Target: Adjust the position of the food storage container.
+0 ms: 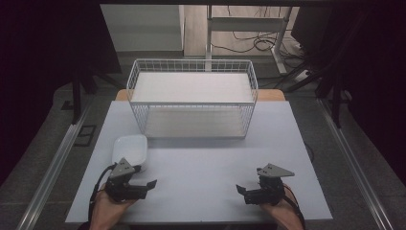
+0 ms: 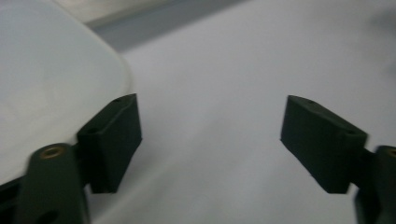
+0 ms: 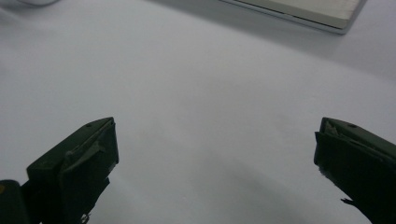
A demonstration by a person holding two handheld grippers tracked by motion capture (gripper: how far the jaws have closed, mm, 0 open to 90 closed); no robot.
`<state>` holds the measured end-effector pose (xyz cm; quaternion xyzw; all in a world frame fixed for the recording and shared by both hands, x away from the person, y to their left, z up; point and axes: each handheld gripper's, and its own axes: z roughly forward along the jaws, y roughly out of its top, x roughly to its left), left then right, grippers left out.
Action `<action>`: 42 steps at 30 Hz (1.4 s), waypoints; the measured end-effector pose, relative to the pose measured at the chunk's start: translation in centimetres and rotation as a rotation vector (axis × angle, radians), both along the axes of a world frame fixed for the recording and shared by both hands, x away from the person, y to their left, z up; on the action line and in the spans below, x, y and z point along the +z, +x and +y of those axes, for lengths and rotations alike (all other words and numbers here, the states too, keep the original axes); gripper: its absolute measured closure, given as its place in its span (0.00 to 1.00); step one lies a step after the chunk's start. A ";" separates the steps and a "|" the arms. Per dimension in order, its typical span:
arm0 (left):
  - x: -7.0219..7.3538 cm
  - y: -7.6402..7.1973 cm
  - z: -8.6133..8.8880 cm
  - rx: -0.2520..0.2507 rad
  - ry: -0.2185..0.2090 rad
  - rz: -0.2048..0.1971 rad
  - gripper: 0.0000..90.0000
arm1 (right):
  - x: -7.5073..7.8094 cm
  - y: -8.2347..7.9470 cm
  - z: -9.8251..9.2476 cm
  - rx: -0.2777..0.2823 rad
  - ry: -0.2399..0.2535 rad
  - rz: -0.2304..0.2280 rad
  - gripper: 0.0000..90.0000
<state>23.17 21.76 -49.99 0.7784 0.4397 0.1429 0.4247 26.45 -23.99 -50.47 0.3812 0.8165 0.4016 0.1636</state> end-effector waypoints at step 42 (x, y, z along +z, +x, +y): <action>-3.0 2.5 8.7 0.228 0.020 0.096 1.00 | 0.4 0.2 0.0 0.000 -0.030 0.064 0.15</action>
